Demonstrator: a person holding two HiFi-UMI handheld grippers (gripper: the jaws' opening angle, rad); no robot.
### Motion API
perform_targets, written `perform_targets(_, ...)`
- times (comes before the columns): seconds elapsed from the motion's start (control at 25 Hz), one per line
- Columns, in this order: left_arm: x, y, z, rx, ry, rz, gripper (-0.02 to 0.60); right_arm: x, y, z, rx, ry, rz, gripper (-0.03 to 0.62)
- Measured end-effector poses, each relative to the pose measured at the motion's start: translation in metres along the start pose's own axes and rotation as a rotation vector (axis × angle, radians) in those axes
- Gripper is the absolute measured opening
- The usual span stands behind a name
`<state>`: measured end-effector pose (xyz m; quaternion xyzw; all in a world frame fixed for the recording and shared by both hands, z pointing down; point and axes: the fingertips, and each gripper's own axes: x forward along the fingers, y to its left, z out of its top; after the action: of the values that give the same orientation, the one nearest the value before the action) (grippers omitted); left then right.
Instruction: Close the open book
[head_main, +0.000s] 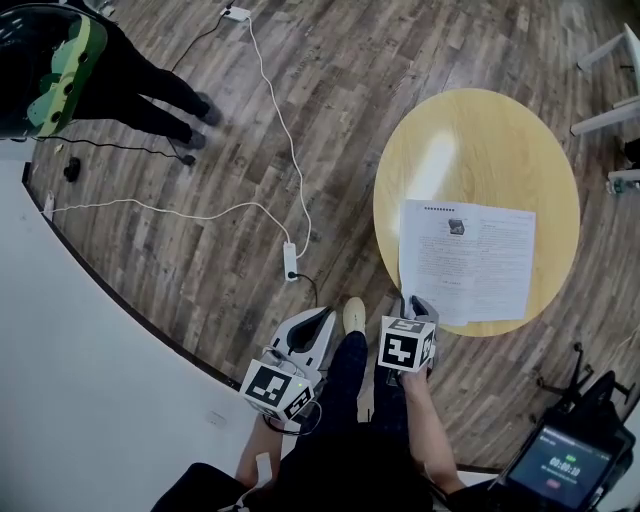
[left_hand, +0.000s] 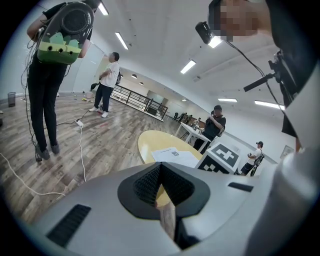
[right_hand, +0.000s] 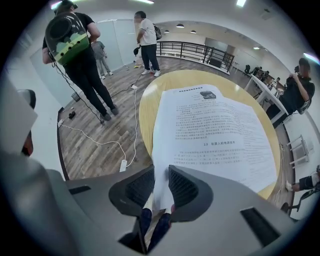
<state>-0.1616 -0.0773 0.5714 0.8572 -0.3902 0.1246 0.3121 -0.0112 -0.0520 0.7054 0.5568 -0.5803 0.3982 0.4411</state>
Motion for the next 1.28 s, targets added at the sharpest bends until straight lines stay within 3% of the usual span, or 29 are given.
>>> perform_targets(0.28,-0.002,-0.003,0.003,0.01,-0.011,0.006,-0.002,-0.002,-0.001,0.002,0.006,-0.018,0.003,0.04)
perform_targets(0.76,-0.004,-0.011,0.0,0.026,-0.028,0.014,-0.002,-0.014,-0.005,0.004,-0.001,-0.062,0.027,0.032)
perform_targets(1.28,-0.013,-0.037,0.028,0.092,-0.088,-0.019,-0.002,-0.068,-0.01,0.021,-0.002,-0.166,0.047,0.031)
